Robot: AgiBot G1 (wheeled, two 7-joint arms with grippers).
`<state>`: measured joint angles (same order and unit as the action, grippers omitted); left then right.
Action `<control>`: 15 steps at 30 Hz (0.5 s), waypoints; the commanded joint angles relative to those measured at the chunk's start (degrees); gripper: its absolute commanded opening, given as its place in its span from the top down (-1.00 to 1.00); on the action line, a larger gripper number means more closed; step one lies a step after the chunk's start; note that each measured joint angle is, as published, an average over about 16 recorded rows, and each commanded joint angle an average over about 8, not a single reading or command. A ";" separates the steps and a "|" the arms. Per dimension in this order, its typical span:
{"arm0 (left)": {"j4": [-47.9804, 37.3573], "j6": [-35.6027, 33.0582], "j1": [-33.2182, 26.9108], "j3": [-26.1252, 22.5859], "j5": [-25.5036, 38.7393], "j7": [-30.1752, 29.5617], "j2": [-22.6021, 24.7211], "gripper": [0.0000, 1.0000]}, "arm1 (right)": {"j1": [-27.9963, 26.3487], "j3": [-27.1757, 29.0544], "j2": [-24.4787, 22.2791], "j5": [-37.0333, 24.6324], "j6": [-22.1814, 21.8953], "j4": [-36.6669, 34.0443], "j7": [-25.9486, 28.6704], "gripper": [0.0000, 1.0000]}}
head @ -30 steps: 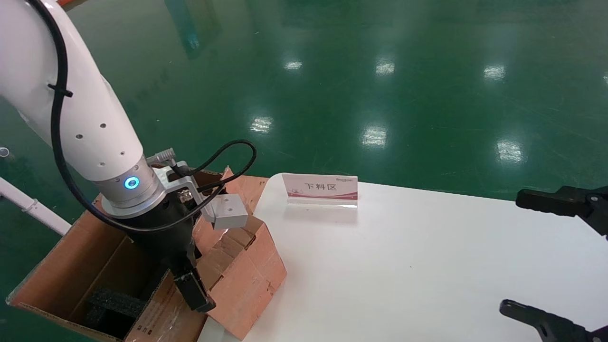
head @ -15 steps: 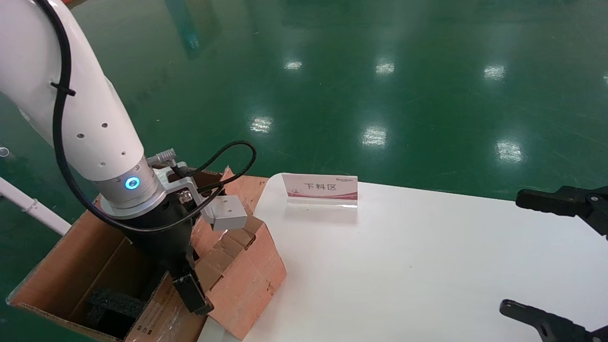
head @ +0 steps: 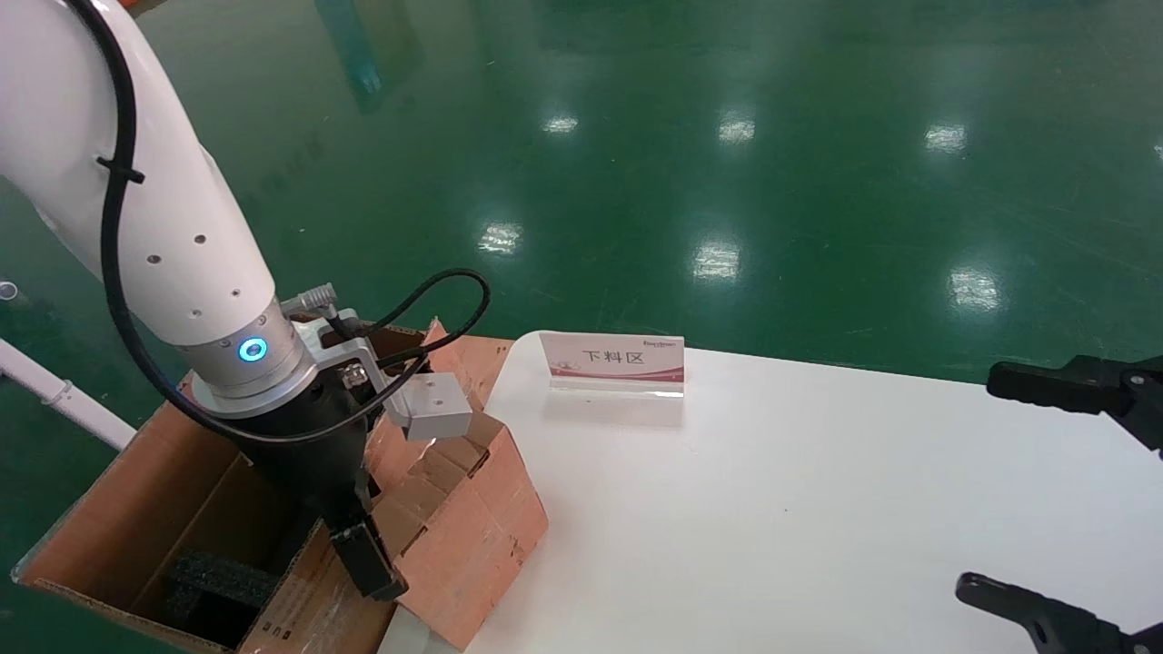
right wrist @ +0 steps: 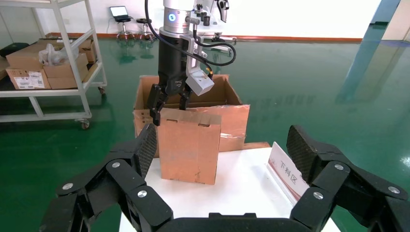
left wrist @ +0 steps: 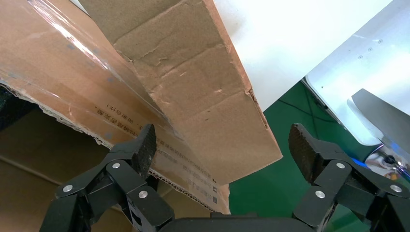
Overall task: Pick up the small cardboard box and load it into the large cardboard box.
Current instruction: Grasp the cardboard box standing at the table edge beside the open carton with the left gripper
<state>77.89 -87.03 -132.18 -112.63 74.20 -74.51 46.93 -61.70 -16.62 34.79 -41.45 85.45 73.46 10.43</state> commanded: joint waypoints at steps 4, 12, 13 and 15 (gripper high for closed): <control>0.00 -0.04 0.02 0.04 0.07 0.02 0.02 1.00 | 0.00 0.00 0.00 0.00 0.00 0.00 0.00 -1.00; 0.00 -0.06 0.05 0.07 0.16 0.05 0.04 1.00 | 0.00 0.01 0.00 0.00 0.00 0.00 0.00 -1.00; 0.00 -0.07 0.05 0.07 0.16 0.05 0.05 1.00 | 0.00 0.01 0.00 0.00 0.00 0.00 0.00 -1.00; 0.00 -0.07 0.06 0.08 0.17 0.06 0.05 1.00 | 0.00 0.01 0.00 0.00 0.00 0.00 0.00 -1.00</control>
<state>77.89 -87.11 -132.12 -112.55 74.37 -74.46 46.98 -61.70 -16.60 34.79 -41.45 85.45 73.46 10.43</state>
